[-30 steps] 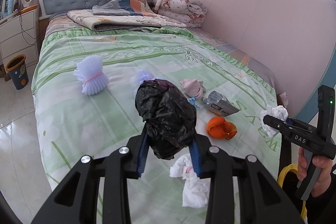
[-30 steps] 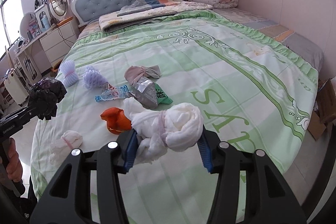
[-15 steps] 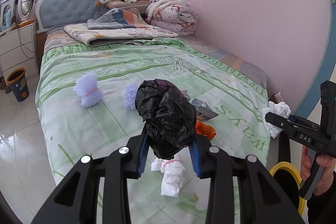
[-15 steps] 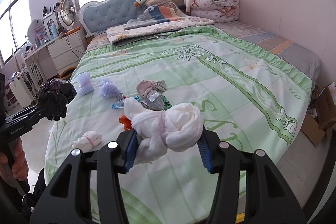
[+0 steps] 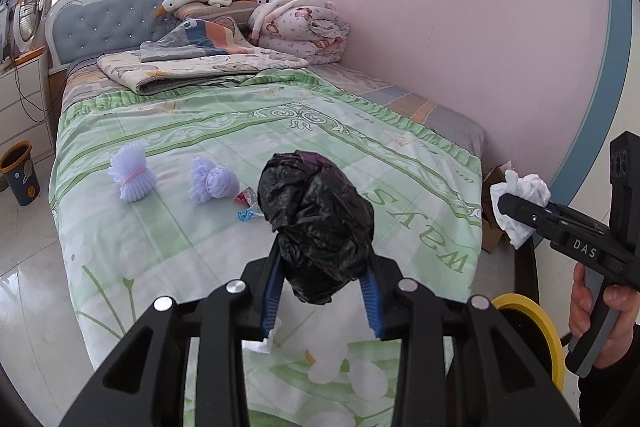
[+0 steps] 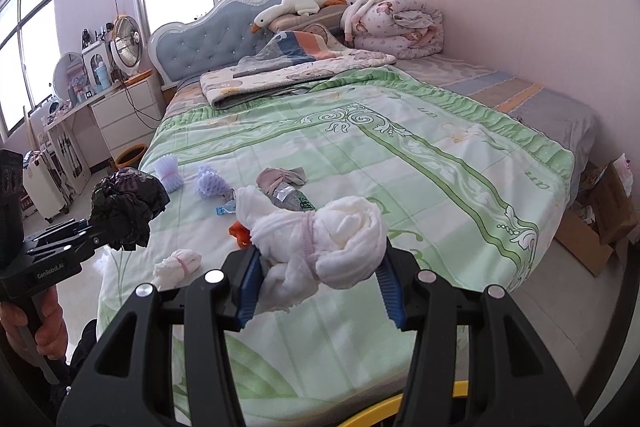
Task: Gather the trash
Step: 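Carry the black bag and white cloth bundle over the bin with both tools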
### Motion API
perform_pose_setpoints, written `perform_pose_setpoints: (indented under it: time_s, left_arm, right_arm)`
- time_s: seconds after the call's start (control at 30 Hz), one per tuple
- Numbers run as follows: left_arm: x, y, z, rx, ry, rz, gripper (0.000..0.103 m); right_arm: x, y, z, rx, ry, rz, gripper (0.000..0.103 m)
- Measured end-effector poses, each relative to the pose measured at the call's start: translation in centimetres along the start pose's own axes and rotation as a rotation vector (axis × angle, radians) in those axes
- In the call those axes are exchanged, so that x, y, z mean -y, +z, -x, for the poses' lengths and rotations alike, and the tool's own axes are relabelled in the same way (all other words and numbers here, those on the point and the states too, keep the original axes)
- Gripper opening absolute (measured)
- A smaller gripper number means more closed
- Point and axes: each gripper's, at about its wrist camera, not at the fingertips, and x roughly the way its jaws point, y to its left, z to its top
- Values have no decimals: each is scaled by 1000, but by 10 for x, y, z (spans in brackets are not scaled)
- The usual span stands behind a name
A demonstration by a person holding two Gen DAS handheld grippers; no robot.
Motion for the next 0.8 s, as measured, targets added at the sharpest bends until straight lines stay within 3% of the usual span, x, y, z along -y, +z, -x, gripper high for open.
perform_pose_setpoints:
  time_s: [0.8]
  left_arm:
    - [99, -19, 7, -30, -168, -126, 33]
  right_arm:
    - [55, -29, 89, 72, -60, -83, 48]
